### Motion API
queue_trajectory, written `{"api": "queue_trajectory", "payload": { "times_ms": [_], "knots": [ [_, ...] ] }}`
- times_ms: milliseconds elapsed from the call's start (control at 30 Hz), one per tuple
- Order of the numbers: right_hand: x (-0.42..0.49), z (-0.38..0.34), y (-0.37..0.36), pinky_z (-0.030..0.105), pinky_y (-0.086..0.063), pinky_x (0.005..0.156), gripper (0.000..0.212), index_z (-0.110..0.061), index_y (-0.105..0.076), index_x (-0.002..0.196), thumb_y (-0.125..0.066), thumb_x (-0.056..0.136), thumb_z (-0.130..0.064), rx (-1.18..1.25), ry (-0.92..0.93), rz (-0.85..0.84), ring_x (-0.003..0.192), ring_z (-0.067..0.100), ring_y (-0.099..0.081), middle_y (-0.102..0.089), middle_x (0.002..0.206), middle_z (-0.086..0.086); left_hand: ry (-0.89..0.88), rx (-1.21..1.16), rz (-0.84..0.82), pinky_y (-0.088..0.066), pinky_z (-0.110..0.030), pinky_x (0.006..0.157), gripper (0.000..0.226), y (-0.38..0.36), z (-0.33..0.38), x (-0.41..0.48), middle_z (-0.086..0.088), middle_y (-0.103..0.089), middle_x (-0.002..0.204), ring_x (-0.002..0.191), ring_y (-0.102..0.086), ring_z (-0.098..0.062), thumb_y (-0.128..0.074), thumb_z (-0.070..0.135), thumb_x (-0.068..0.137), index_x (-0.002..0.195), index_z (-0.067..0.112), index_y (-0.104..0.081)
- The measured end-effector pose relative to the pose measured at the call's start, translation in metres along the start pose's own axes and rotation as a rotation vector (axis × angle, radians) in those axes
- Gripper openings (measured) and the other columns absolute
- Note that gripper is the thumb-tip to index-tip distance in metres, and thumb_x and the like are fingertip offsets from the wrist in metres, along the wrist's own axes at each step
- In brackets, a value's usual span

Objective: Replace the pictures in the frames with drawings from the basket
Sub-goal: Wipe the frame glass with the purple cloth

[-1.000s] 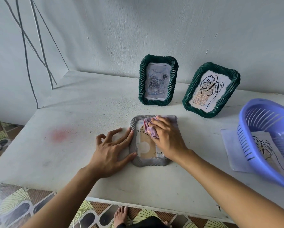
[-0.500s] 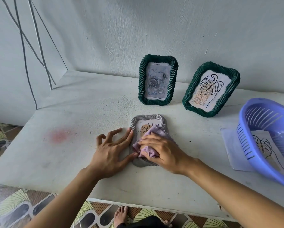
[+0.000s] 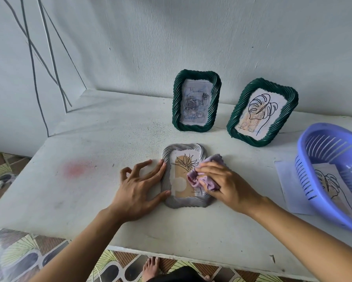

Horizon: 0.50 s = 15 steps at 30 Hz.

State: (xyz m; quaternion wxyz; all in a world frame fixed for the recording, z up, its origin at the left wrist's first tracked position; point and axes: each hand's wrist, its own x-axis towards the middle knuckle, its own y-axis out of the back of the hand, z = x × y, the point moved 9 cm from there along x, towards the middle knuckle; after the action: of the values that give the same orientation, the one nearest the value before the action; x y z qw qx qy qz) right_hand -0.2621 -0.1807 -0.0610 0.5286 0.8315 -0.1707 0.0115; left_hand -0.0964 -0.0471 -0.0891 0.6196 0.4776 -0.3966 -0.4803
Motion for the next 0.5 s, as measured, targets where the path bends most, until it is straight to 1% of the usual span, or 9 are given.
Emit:
{"api": "queue_trajectory", "payload": {
  "times_ms": [100,167,233,267,367,433,500],
  "knots": [
    [0.023,0.003,0.004,0.046,-0.046,0.108,0.048,-0.001,-0.066,0.124,-0.065,0.086,-0.031,-0.108,-0.057,0.1,0.125,0.023,-0.056,-0.065,0.13,0.011,-0.001,0.003,0.006,-0.019,-0.05,0.108,0.075,0.0,0.0,0.0,0.026,-0.022,0.16,0.149,-0.02,-0.014,-0.023,0.078,0.093,0.158,0.04,-0.016],
    [0.038,-0.005,-0.004,0.044,-0.042,0.11,0.044,-0.001,-0.068,0.121,-0.071,0.087,-0.029,-0.131,-0.049,0.115,0.124,0.025,-0.057,-0.066,0.129,0.01,-0.001,-0.003,0.008,-0.02,-0.05,0.107,0.075,0.001,0.0,0.0,0.026,-0.024,0.16,0.149,-0.022,-0.015,-0.024,0.078,0.093,0.158,0.04,-0.017],
    [0.042,-0.018,-0.018,0.038,-0.033,0.116,0.044,-0.004,-0.067,0.125,-0.068,0.091,-0.033,-0.078,0.006,0.075,0.129,0.021,-0.054,-0.064,0.134,0.007,-0.001,-0.007,0.006,-0.021,-0.05,0.106,0.076,0.0,0.0,0.0,0.027,-0.025,0.159,0.148,-0.023,-0.015,-0.024,0.078,0.093,0.158,0.04,-0.018],
    [0.039,-0.026,-0.025,0.035,-0.031,0.117,0.043,-0.006,-0.066,0.127,-0.065,0.093,-0.034,-0.03,0.042,0.044,0.131,0.017,-0.051,-0.062,0.137,0.005,0.001,-0.008,0.006,-0.021,-0.05,0.107,0.076,0.0,0.001,0.0,0.027,-0.025,0.159,0.148,-0.022,-0.015,-0.023,0.079,0.093,0.158,0.04,-0.017],
    [0.017,-0.038,-0.027,0.025,-0.032,0.116,0.04,-0.011,-0.066,0.128,-0.064,0.095,-0.032,0.105,0.11,-0.05,0.133,0.006,-0.048,-0.061,0.137,-0.001,0.003,-0.003,0.009,-0.019,-0.049,0.108,0.078,0.001,0.0,0.0,0.028,-0.023,0.159,0.149,-0.019,-0.013,-0.021,0.08,0.092,0.158,0.04,-0.014],
    [0.003,-0.034,-0.019,0.024,-0.034,0.114,0.037,-0.012,-0.067,0.126,-0.064,0.095,-0.032,0.145,0.109,-0.085,0.13,0.002,-0.049,-0.065,0.132,-0.004,0.001,-0.005,0.01,-0.018,-0.048,0.108,0.078,0.002,0.0,0.0,0.028,-0.021,0.16,0.149,-0.019,-0.013,-0.02,0.081,0.092,0.158,0.041,-0.014],
    [-0.006,-0.022,-0.008,0.028,-0.04,0.11,0.033,-0.011,-0.07,0.121,-0.064,0.095,-0.031,0.177,0.085,-0.087,0.126,0.004,-0.052,-0.067,0.125,-0.005,0.001,-0.017,0.01,-0.018,-0.049,0.108,0.077,0.002,0.0,0.0,0.028,-0.021,0.16,0.149,-0.019,-0.013,-0.019,0.081,0.092,0.158,0.041,-0.015]
  ]
}}
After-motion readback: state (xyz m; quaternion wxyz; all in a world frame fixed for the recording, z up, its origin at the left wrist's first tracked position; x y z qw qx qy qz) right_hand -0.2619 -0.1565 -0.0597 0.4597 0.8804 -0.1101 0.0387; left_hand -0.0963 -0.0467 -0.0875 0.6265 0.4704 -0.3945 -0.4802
